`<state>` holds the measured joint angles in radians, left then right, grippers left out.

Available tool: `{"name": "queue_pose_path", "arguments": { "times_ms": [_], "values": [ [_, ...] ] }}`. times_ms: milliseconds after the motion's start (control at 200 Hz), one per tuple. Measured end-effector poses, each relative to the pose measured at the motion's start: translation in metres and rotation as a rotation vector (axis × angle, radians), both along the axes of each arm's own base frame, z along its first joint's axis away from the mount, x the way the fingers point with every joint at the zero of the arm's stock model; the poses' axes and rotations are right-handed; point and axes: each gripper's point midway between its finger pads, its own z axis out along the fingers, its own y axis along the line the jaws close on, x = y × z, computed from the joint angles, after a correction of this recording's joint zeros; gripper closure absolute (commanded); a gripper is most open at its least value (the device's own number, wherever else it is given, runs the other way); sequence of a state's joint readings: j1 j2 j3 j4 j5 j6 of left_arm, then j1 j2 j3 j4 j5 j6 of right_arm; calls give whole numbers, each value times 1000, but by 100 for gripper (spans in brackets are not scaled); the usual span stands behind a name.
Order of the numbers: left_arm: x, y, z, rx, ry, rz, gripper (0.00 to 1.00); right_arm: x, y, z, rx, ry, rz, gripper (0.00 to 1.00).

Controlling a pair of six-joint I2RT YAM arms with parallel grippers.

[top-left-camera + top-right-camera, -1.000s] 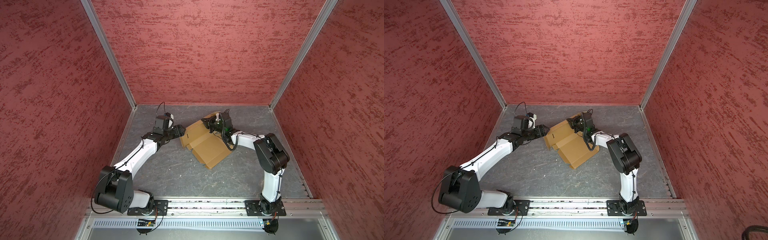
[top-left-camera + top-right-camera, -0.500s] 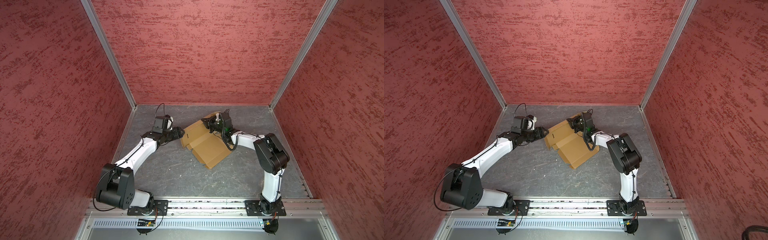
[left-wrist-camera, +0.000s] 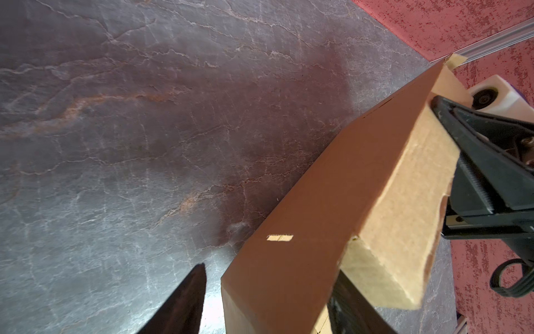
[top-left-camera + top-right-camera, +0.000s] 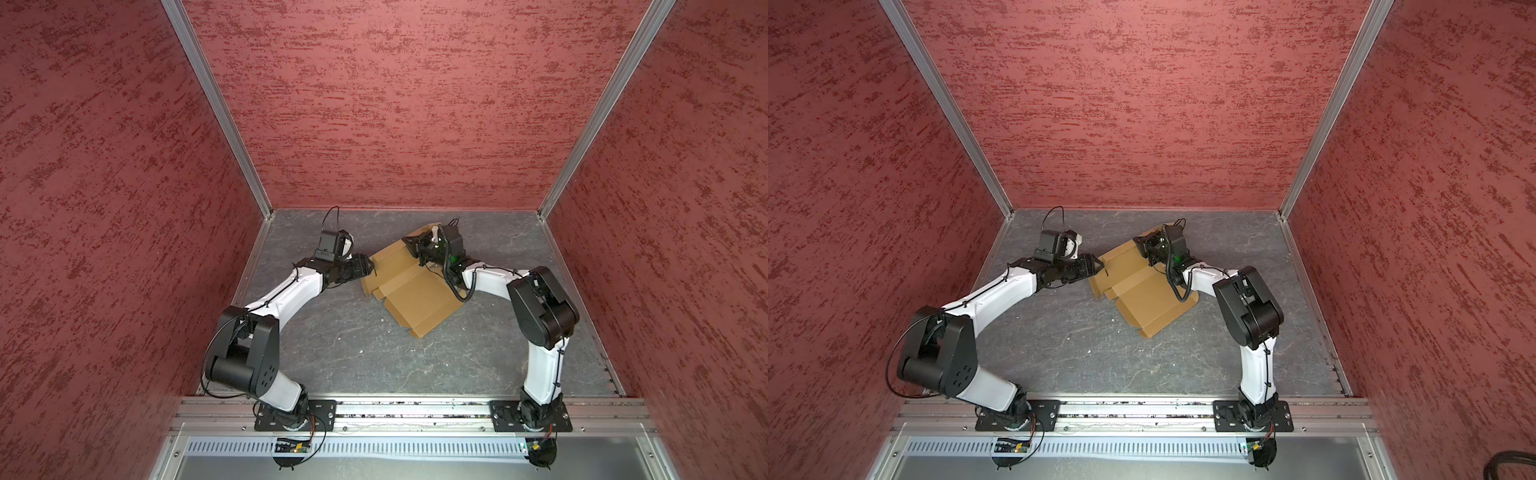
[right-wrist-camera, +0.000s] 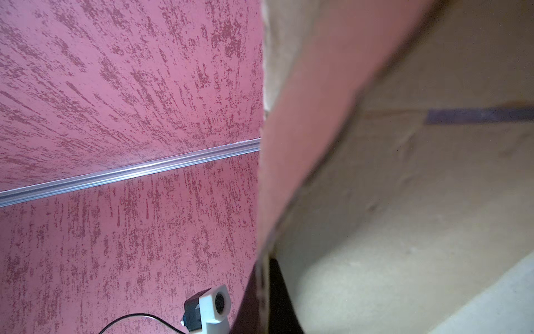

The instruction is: Fold the paper box

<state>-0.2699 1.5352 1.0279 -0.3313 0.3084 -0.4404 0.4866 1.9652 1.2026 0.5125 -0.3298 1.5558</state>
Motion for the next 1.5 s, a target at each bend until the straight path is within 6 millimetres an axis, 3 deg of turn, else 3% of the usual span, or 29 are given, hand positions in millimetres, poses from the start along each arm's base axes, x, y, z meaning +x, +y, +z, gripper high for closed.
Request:
{"name": "queue_pose_path", "arguments": {
  "times_ms": [441, 781, 1162, 1267, 1503],
  "values": [
    [10, -8, 11, -64, -51, 15, 30, 1, 0, 3, 10, -5, -3, 94],
    [3, -4, 10, -82, -48, 28, 25, -1, -1, 0, 14, -6, -5, 94],
    [-21, 36, 74, -71, -204, 97, 24, -2, -1, -1, 15, -7, -5, 94],
    [-32, 49, 67, -38, -193, 129, 24, -2, -1, -1, 14, -8, -4, 94],
    [-59, 67, 15, 71, -56, 178, 25, -2, -1, 1, 20, -22, -2, 94]
  ]
}}
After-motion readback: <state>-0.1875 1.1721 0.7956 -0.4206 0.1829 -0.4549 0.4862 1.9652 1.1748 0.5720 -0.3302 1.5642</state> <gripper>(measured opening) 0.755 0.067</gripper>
